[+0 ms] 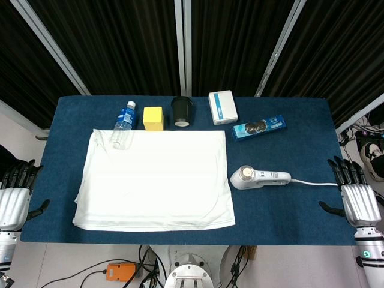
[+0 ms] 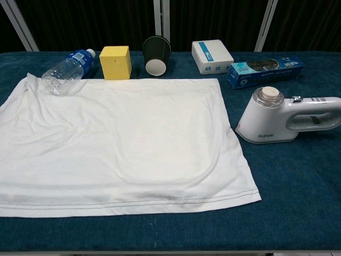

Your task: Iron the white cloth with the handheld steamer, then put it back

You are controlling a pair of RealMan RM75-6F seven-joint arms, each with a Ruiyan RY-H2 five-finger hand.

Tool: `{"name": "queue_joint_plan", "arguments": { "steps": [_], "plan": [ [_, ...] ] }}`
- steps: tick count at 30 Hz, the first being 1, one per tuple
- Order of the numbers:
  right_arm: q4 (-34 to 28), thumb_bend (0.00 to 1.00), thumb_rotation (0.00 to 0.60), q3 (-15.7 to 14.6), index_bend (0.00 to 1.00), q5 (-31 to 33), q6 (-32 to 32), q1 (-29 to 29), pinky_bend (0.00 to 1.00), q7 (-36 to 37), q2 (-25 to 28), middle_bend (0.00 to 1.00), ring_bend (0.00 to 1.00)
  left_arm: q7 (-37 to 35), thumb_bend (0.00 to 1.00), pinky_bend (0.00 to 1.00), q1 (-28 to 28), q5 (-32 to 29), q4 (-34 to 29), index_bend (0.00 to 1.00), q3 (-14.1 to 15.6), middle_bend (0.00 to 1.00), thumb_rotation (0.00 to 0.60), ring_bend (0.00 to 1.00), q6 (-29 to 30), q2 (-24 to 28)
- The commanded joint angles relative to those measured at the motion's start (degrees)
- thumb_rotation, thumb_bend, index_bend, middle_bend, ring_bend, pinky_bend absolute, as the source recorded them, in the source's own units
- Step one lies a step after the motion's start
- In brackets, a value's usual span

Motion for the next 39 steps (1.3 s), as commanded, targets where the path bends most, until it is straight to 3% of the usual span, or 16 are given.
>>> {"name": "queue_joint_plan", "arguments": {
  "steps": [1, 7, 9, 12, 16, 22, 39],
  "plan": [
    [-0.52, 0.20, 0.600, -0.07, 0.00, -0.09, -1.19, 0.70, 0.06, 0.29, 0.01, 0.08, 0.00, 0.00, 0.16, 0.00, -0.23, 0.10, -0.05, 0.11, -0.19, 0.03, 0.600, 0.00, -0.09, -0.08],
    [-3.18, 0.20, 0.600, 0.55, 0.04, 2.19, -10.13, 5.59, 0.08, 0.22, 0.60, 0.09, 0.01, 0.57, 0.16, 0.00, -1.12, 0.47, -0.45, 0.11, -0.58, 0.03, 0.600, 0.00, -0.90, -0.09],
    [-3.37, 0.20, 0.600, 1.58, 0.09, 3.76, -13.52, 8.02, 0.09, -0.78, 0.18, 0.14, 0.05, 0.61, 0.16, 0.00, -1.33, 0.76, -0.67, 0.11, -0.53, 0.03, 0.600, 0.00, -1.10, -0.10],
    [-2.97, 0.20, 0.600, 3.08, 0.24, 7.11, -18.58, 11.50, 0.08, -2.72, -0.91, 0.23, 0.14, 0.53, 0.16, 0.00, -1.51, 0.68, -1.08, 0.11, -0.48, 0.03, 0.600, 0.00, -1.53, 0.06],
    [-2.41, 0.20, 0.600, 4.44, 0.35, 11.56, -23.73, 15.48, 0.03, -7.27, -2.75, 0.31, 0.25, 0.99, 0.16, 0.00, -1.61, 0.40, -1.46, 0.11, -0.51, 0.03, 0.600, 0.00, -1.81, 0.30],
    [-3.37, 0.20, 0.600, 4.97, 0.43, 16.74, -26.61, 18.74, 0.00, -13.68, -4.46, 0.38, 0.38, 1.58, 0.16, 0.00, -1.56, 0.24, -1.97, 0.11, -0.37, 0.03, 0.600, 0.00, -1.97, 0.86],
    [-1.85, 0.19, 0.600, 4.27, 0.52, 26.55, -31.34, 24.85, 0.00, -18.94, -8.29, 0.48, 0.53, 1.60, 0.16, 0.00, -1.81, -0.69, -0.91, 0.11, -0.25, 0.03, 0.600, 0.00, -2.97, 0.34]
  ]
}}
